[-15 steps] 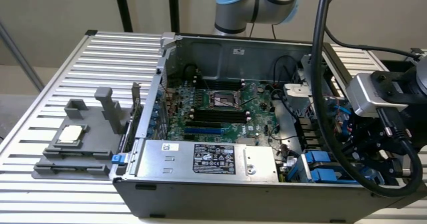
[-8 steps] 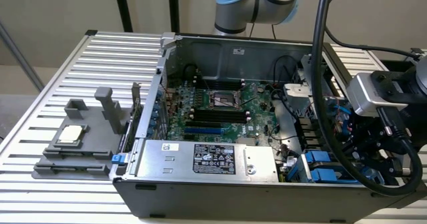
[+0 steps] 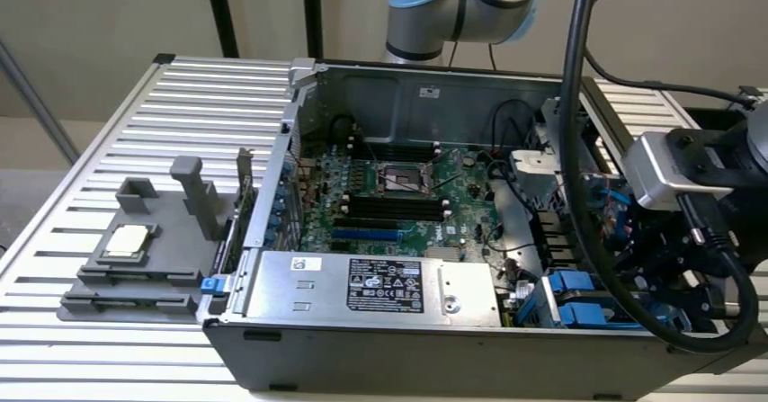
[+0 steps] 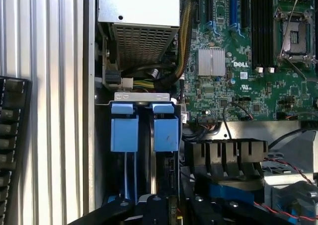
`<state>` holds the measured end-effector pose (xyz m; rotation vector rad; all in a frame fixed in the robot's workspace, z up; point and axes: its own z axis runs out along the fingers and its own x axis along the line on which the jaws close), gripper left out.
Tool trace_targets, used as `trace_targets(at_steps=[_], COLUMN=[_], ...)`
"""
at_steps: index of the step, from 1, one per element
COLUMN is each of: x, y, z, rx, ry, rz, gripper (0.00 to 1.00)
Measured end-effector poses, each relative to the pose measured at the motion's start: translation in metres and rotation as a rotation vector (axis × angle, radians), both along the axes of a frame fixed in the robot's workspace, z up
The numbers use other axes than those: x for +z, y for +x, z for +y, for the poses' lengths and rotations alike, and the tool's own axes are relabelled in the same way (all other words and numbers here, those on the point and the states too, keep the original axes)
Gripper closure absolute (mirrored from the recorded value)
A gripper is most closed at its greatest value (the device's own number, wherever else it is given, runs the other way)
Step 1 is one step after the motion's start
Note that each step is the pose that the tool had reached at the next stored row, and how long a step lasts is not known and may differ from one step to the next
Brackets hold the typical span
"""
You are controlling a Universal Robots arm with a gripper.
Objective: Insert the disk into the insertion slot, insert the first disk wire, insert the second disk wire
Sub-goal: 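Insert the first disk wire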
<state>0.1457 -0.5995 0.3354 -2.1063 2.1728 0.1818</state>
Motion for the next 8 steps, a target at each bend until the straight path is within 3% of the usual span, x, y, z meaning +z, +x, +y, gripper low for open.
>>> trace_targets(at_steps=[1,5,8], x=[0.0022,0.0152,0.0195], y=[0.000,0.000,-0.002], z=[0.0000,-0.0011,-0.0029], rx=[0.000,0.000,0.000], ry=[0.0000,0.0000,-0.0003], rz=[0.0003,0.0015,0.0016], gripper=[0.76,0.76,0.76])
